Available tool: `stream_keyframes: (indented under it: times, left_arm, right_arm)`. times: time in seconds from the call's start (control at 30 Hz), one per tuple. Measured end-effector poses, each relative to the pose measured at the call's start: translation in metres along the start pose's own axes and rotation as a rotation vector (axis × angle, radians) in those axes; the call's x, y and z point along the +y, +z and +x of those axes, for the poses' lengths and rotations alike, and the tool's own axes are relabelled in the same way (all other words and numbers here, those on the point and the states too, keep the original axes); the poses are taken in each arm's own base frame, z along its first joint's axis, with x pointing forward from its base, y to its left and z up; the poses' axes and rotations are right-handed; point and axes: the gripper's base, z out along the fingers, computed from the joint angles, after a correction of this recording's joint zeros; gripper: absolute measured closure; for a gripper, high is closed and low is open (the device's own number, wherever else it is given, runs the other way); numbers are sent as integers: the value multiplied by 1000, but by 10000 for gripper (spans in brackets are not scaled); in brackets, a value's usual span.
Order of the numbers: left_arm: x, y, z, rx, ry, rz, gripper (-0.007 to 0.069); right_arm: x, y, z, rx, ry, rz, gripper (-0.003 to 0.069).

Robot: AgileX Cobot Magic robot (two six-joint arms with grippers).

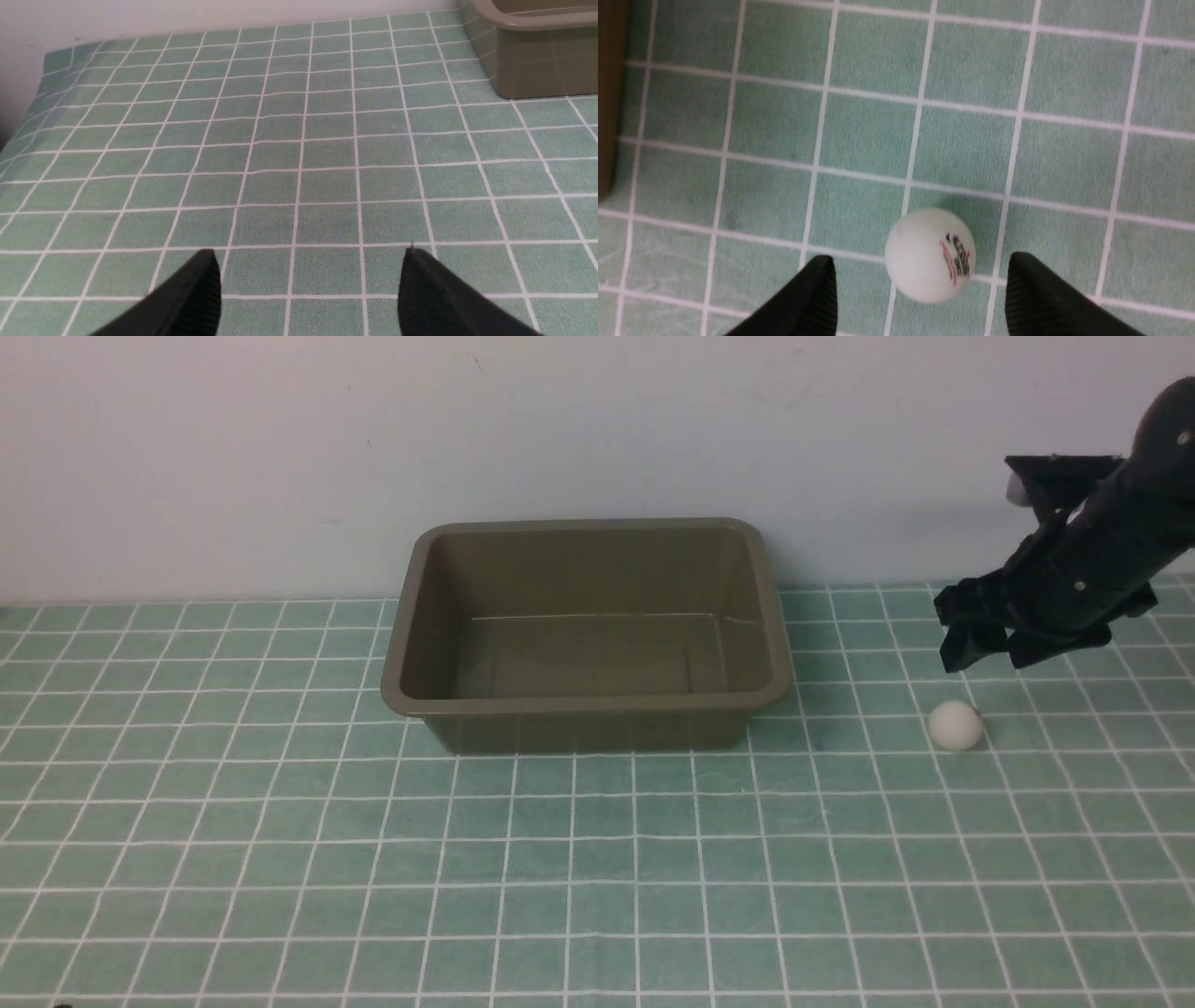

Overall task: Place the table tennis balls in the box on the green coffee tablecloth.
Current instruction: 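Reach for and grasp a ping pong ball on the table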

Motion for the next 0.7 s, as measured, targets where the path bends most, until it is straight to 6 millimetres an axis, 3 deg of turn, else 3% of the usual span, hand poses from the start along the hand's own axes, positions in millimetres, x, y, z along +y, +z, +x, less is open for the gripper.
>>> stream_keyframes:
  times: [0.23, 0.7]
  left_arm:
    - [0, 0, 0, 0, 0, 0, 164]
    - [0, 0, 0, 0, 0, 0, 164]
  right_arm:
    - [-3, 13, -12, 40, 8, -3, 219]
    - [-7, 53, -3, 170, 31, -9, 219]
